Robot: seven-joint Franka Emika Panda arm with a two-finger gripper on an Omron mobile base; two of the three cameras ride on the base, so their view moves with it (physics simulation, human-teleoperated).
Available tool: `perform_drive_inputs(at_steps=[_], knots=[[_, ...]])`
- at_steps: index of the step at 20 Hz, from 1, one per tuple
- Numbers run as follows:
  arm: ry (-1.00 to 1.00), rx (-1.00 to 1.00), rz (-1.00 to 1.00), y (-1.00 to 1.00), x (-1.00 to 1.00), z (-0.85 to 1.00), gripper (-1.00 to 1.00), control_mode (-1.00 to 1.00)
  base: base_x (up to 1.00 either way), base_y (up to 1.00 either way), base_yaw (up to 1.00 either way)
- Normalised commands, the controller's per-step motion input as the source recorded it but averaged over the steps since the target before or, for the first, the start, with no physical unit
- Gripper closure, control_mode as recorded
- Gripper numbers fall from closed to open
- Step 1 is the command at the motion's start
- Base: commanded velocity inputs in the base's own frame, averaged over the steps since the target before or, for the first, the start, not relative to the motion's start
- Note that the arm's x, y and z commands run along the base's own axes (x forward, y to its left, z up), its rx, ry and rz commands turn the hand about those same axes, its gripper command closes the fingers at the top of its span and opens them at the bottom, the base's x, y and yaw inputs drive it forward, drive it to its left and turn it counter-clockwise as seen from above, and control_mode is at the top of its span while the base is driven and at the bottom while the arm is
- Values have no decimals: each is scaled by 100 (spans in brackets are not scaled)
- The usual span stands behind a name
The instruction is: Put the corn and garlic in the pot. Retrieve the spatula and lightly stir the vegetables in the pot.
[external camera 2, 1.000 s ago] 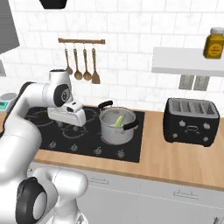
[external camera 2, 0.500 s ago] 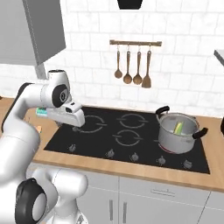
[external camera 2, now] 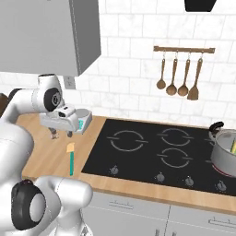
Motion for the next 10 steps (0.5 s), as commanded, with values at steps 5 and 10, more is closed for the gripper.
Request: perform_drive_inputs(at_steps=[5,10], knots=[[-2,-13,31,100,-16,-49,-100,-100,0,0,0],[0,-7,24,86,49,-52,-100,-100,0,0,0]])
